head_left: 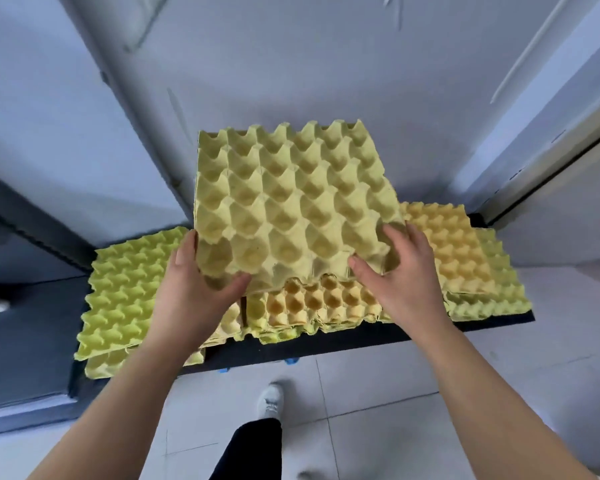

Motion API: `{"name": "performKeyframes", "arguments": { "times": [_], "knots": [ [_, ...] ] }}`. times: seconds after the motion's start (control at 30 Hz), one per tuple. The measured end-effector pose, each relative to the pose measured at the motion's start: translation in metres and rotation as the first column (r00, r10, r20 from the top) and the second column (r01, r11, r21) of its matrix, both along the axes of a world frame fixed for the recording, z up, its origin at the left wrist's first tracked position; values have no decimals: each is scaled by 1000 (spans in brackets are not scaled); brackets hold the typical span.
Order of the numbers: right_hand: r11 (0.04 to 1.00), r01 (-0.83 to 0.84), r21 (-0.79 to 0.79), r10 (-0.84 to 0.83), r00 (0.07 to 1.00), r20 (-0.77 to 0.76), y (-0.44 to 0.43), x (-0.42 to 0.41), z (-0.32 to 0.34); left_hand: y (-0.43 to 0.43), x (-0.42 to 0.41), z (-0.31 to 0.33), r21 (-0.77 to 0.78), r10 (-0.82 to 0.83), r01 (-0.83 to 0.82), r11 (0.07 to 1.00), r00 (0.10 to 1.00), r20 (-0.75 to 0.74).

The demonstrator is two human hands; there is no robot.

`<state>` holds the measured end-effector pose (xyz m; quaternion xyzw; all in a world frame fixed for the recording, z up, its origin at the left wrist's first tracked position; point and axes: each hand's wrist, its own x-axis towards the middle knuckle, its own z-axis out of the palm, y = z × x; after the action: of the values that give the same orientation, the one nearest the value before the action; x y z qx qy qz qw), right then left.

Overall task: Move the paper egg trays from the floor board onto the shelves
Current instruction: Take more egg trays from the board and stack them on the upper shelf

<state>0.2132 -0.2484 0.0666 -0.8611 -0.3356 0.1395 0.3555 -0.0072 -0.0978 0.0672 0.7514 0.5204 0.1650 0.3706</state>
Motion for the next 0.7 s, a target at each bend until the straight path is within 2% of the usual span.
{"name": "performKeyframes", "arguments": {
  "times": [0.27,0.47,0.7],
  "knots": [
    [958,-231,170,212,969,126,-13,-96,91,-64,-122,84,172,202,-229,958,966,163],
    [880,-393,265,342,914,221,3,-175,153,-85,-216,147,250,328,-392,885,908,260],
    [774,-474,420,361,875,323,39,-280,219,-84,-325,215,358,367,-497,791,853,372]
  ]
}}
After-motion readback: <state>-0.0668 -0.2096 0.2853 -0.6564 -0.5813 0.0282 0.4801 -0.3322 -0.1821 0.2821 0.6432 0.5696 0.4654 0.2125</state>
